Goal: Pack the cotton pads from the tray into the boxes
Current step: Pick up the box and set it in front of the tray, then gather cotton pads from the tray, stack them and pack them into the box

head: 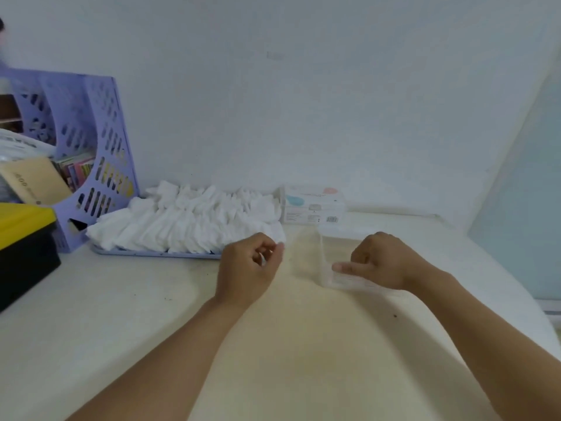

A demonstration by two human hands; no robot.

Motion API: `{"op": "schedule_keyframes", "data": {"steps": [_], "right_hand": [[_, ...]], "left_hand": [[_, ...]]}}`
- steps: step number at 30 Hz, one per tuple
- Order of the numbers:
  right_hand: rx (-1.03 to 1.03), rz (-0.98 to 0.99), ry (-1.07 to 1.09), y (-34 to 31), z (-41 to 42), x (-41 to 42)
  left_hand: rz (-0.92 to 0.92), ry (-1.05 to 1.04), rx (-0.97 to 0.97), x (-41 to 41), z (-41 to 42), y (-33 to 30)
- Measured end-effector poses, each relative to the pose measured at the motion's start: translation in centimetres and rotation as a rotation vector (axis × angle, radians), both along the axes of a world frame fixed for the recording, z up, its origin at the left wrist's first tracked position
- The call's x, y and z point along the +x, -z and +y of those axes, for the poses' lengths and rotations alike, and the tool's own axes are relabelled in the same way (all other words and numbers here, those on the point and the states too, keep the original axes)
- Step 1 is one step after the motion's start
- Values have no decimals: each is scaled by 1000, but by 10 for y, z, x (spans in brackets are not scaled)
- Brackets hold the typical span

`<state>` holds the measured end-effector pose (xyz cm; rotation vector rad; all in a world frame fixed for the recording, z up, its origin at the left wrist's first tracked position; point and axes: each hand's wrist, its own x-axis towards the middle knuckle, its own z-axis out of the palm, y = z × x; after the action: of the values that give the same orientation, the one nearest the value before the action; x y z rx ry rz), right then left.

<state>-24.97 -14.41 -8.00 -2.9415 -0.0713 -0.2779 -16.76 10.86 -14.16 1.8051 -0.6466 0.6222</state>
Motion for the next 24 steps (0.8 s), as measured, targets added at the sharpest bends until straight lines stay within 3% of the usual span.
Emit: {"op": "schedule_keyframes", "data": {"steps": [2,4,6,11,16,18,21,24], "right_hand": [[159,-175,14,-9,18,3],[534,-357,-21,-12,50,15],[776,-311,-16,-8,87,36],[699,66,296,4,118,92],[702,-28,387,23,116,114],[784,-63,378,27,122,112],[746,-88,357,33,128,102],[782,-123,355,34,127,95]], "left_hand": [[-76,-160,-93,18,15,-2],[-71,-249,-166,37,29,-4],[-59,-279,-167,51,35,-2],[-19,-175,-132,46,34,-1],[37,-145,-64,51,33,0],[52,-187,43,53,30,1],[34,-227,191,48,25,-2],[77,-276,172,48,34,-7]]}}
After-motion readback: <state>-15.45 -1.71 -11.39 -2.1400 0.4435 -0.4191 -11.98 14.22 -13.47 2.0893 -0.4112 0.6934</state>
